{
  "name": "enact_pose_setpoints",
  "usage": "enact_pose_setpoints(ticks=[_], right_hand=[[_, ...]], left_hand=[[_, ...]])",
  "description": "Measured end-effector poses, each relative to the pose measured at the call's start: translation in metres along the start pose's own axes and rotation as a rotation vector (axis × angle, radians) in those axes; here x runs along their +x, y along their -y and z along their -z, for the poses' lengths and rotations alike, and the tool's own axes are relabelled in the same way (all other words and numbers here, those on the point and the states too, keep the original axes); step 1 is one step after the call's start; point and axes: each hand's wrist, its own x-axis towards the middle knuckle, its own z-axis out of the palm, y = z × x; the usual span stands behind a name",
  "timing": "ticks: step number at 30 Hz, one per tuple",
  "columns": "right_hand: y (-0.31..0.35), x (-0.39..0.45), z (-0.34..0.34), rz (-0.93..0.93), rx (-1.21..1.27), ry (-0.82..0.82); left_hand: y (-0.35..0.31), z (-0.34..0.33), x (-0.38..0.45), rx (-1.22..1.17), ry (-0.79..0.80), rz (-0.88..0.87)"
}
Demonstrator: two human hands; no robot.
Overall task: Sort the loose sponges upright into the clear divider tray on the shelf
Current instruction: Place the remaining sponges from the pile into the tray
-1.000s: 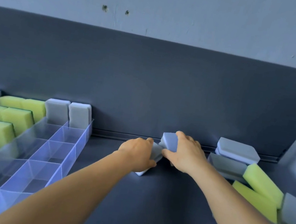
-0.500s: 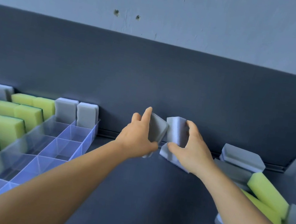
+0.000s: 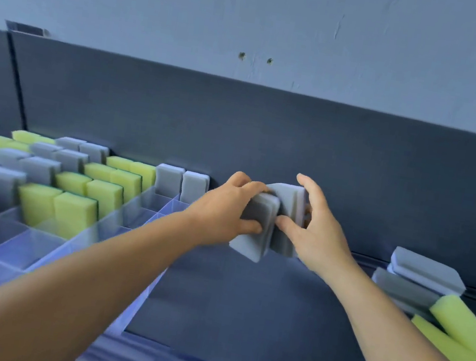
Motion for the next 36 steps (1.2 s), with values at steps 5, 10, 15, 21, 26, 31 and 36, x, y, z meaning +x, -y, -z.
enact_pose_setpoints(ticks=[5, 10, 15, 21, 26, 31, 36], right_hand=[[0.021, 0.007, -0.018, 0.054, -0.057, -0.032], [0.039, 0.021, -0.046, 0.061, -0.065, -0.081], [0.060, 0.041, -0.083, 0.114, -0.130, -0.072], [0.081, 0.067, -0.122, 0.118, -0.189, -0.075], [0.083, 0.080, -0.145, 0.053, -0.231, -0.078], [0.078, 0.086, -0.161, 0.025, -0.304, -0.045], [0.076, 0.094, -0.170, 0.049, -0.443, -0.008]], left_hand=[[0.022, 0.030, -0.013, 0.093, -0.059, 0.017], [0.060, 0.062, -0.024, 0.070, -0.090, 0.090], [0.106, 0.088, -0.024, 0.087, -0.124, 0.148], [0.155, 0.107, -0.006, 0.092, -0.160, 0.122], [0.184, 0.103, 0.008, 0.097, -0.046, 0.081], [0.198, 0.090, 0.012, 0.115, 0.034, 0.050], [0.200, 0.085, 0.018, 0.193, 0.057, 0.022]])
